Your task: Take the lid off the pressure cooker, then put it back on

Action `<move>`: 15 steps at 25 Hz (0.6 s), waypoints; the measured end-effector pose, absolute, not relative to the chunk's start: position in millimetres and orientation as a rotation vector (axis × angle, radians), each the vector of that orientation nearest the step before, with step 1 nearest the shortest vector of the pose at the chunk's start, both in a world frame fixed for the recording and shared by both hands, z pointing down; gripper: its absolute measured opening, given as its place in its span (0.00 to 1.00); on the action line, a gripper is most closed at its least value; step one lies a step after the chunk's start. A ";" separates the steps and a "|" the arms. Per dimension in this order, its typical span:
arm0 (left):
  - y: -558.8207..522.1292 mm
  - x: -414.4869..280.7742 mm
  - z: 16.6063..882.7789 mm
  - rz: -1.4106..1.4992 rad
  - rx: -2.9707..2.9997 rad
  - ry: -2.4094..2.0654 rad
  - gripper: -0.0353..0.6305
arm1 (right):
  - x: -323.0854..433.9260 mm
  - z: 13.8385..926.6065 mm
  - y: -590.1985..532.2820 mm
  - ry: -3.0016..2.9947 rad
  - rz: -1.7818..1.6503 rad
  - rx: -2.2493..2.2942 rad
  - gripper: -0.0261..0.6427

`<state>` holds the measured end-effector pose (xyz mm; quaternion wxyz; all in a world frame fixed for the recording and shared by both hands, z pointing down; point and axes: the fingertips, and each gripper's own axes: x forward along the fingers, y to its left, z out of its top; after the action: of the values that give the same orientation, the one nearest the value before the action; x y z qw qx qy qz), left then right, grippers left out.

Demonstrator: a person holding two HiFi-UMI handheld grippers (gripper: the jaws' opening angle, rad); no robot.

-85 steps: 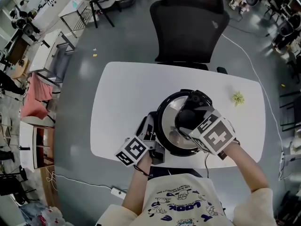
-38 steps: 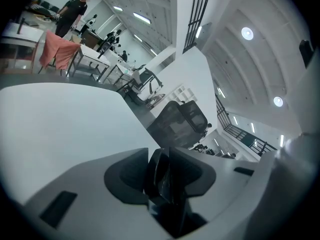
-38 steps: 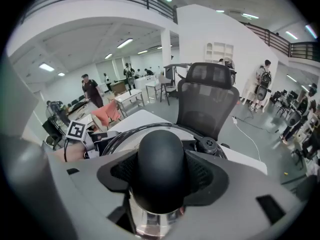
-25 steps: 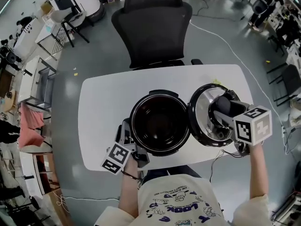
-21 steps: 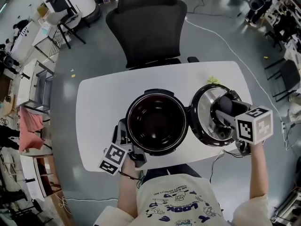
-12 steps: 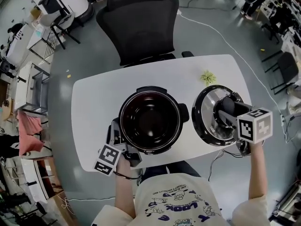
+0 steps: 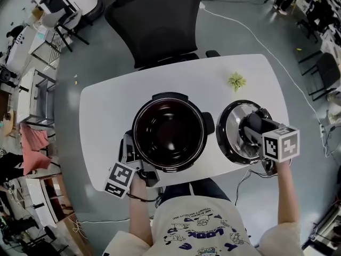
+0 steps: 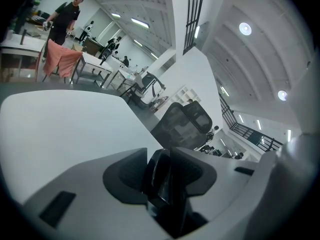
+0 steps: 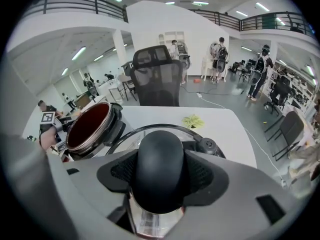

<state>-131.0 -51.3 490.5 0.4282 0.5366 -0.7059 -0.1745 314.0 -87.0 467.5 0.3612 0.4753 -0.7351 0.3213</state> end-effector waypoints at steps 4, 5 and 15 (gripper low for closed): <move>-50.0 -132.4 490.0 -0.435 1.340 -1.765 0.27 | 306.2 487.5 -84.9 -1.885 0.828 1.205 0.48; -50.6 -132.4 489.9 -0.435 1.340 -1.765 0.27 | 304.7 493.2 -84.6 -1.879 0.832 1.200 0.48; -54.8 -132.9 492.8 -0.433 1.340 -1.767 0.27 | 287.3 550.8 -77.7 -1.840 0.897 1.143 0.48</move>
<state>-132.9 -54.8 492.8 0.4268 0.5363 -0.7072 -0.1734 287.3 -77.7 550.8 0.3881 0.4494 -0.7233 0.3525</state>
